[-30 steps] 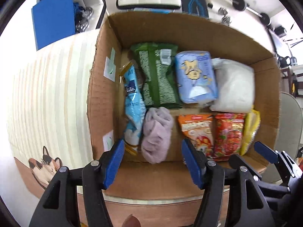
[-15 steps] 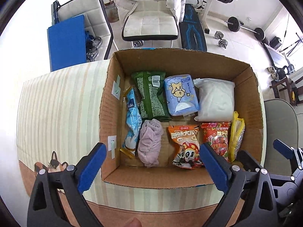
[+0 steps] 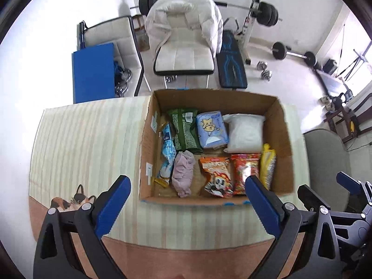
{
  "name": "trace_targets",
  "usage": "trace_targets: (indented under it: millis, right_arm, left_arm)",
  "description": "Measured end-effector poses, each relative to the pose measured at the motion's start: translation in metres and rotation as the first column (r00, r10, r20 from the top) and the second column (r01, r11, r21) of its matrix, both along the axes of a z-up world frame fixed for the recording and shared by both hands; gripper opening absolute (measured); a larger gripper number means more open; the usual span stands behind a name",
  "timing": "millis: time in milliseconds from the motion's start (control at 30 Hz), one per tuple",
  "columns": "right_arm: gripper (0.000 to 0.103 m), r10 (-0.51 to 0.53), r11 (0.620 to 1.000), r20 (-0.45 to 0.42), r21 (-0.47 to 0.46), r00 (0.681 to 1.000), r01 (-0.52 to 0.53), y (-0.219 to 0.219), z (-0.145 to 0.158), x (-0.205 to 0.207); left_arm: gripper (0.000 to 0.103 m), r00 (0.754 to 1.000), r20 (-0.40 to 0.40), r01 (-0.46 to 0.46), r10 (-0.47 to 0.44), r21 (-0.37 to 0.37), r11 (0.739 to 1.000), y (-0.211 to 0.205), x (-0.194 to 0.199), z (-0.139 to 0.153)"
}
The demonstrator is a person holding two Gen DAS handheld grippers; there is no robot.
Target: Organize soft objects
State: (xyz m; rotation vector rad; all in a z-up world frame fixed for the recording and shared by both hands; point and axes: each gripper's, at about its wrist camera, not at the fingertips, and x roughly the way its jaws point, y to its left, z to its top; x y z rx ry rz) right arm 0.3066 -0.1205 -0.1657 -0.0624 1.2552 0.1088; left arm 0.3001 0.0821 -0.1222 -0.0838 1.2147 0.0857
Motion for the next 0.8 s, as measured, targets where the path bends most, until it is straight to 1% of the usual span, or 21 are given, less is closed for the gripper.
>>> trace_targets:
  millis: [67,133,167,267,333,400,567,700,800]
  right_arm:
    - [0.103,0.002,1.0,0.034,0.006,0.999,-0.002,-0.004,0.022,-0.016]
    - [0.103,0.005,1.0,0.066,0.015,0.998,-0.006,-0.007,0.045,-0.035]
    - [0.103,0.003,1.0,0.084,0.021,0.996,-0.005,-0.01,0.058,-0.045]
    - [0.103,-0.003,0.999,0.108,0.05,0.994,-0.002,-0.014,0.086,-0.069]
    - [0.103,-0.005,0.998,0.124,0.066,0.992,-0.003,-0.016,0.104,-0.084]
    - [0.103,-0.005,0.997,0.15,0.071,0.989,-0.006,-0.018,0.124,-0.101]
    - [0.103,-0.012,0.998,0.204,0.067,0.979,-0.002,-0.024,0.166,-0.137]
    - [0.103,-0.015,0.997,0.236,0.076,0.972,-0.003,-0.027,0.196,-0.164]
    - [0.103,-0.007,0.997,0.249,0.073,0.968,-0.011,-0.028,0.212,-0.18]
  left_arm:
    - [0.101,1.0,0.028,-0.008,0.008,-0.014,1.0,0.001,-0.019,0.023]
    - [0.101,0.999,0.049,-0.004,0.005,-0.019,1.0,0.0,-0.032,0.039]
    - [0.101,0.998,0.064,-0.001,0.001,-0.015,1.0,-0.001,-0.042,0.051]
    - [0.101,0.996,0.084,0.014,-0.013,-0.013,1.0,-0.005,-0.063,0.073]
    - [0.101,0.995,0.1,0.024,-0.024,0.005,1.0,-0.009,-0.077,0.09]
    - [0.101,0.992,0.119,0.033,-0.034,0.008,0.999,-0.011,-0.089,0.104]
    - [0.101,0.987,0.149,0.054,-0.057,0.024,0.998,-0.019,-0.118,0.132]
    - [0.101,0.985,0.161,0.057,-0.056,-0.002,0.998,-0.02,-0.135,0.145]
    - [0.101,0.984,0.171,0.06,-0.056,-0.017,0.998,-0.019,-0.147,0.155]
